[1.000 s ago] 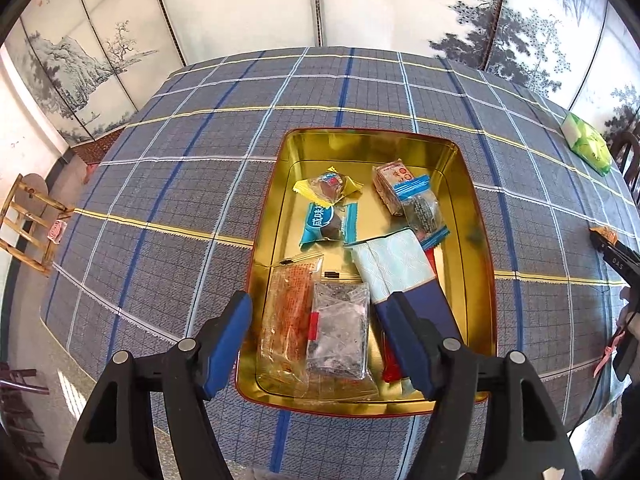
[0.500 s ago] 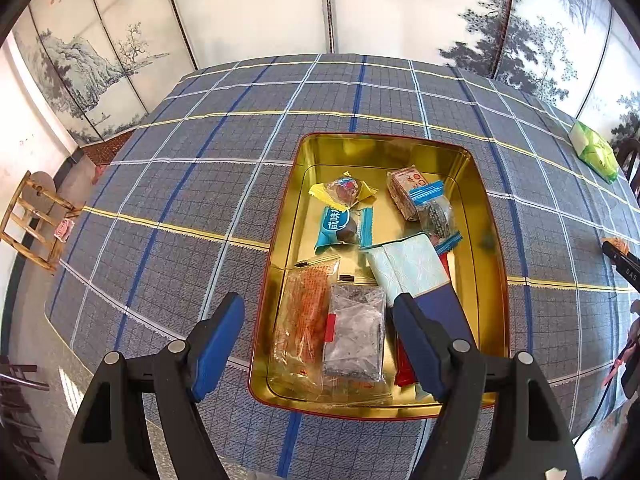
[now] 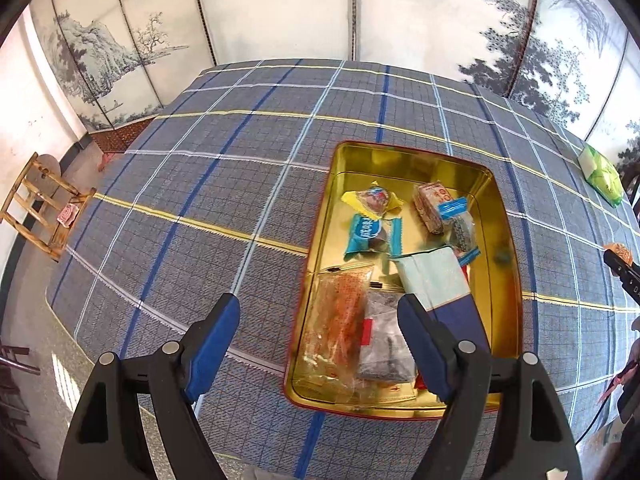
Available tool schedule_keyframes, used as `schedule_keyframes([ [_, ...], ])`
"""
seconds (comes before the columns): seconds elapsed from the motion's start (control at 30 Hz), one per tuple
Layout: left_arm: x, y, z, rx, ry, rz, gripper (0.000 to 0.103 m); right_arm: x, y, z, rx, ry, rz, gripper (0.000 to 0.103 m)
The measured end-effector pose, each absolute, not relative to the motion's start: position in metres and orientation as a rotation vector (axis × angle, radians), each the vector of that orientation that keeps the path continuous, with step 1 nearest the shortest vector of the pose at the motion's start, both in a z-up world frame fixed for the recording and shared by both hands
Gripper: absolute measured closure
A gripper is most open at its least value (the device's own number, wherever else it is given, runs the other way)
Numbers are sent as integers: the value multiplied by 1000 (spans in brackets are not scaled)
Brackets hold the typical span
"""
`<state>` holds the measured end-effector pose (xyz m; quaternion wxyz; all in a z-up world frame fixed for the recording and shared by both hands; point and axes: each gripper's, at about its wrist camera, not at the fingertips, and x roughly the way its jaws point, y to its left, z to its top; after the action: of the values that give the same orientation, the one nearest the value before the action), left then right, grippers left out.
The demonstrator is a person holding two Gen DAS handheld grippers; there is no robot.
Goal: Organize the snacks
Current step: 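Lift the orange packet with the right gripper and carry it toward the tin, then lower the orange packet into the tin and open the right gripper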
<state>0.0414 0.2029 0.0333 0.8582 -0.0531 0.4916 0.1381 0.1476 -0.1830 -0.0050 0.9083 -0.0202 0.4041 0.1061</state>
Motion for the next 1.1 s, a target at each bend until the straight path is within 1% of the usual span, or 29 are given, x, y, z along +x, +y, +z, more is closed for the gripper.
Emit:
schedule_keyframes([
  [0.23, 30, 222, 33, -136, 1035, 334, 25, 138, -123, 17, -70, 790, 353, 47],
  [0.4, 21, 233, 34, -150, 1033, 361, 25, 130, -83, 21, -94, 776, 440, 47],
  [0.77, 4, 255, 31, -186, 1046, 408, 25, 106, -10, 18, -145, 788, 608, 47],
  [1.1, -7, 269, 29, -208, 1055, 440, 25, 92, 42, 1, -201, 822, 717, 47],
])
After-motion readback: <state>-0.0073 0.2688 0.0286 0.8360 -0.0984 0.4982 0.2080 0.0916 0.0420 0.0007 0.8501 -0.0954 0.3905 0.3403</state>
